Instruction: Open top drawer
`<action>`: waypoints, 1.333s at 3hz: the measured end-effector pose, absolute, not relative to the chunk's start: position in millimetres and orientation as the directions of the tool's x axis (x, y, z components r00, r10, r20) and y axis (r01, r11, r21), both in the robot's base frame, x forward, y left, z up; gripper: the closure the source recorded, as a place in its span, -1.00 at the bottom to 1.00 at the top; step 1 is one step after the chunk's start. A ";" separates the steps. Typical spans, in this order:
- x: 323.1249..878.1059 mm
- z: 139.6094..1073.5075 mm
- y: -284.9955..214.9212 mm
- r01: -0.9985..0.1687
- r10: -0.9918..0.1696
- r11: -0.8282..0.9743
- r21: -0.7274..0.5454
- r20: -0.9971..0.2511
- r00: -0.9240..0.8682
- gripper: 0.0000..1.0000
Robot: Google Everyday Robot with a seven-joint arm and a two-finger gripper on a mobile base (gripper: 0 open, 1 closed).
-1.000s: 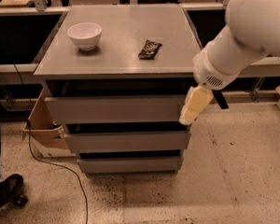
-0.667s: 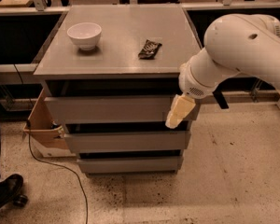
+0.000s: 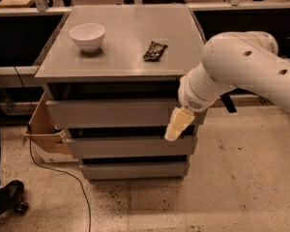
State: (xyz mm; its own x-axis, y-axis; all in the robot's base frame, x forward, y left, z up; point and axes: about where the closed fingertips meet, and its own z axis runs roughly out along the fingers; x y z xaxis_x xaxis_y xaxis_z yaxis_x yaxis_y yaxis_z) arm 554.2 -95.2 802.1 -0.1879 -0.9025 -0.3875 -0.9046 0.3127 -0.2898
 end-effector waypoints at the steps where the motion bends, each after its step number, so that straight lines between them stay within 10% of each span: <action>1: 556.5 765.9 -76.1 -0.912 -0.892 0.310 -0.267 -0.413 -0.182 -1.00; 4: 607.6 692.4 -46.4 -0.903 -0.867 0.309 -0.299 -0.478 -0.139 -1.00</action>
Offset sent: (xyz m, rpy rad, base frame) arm 0.0236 0.0502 -0.0987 0.0932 0.0176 0.0335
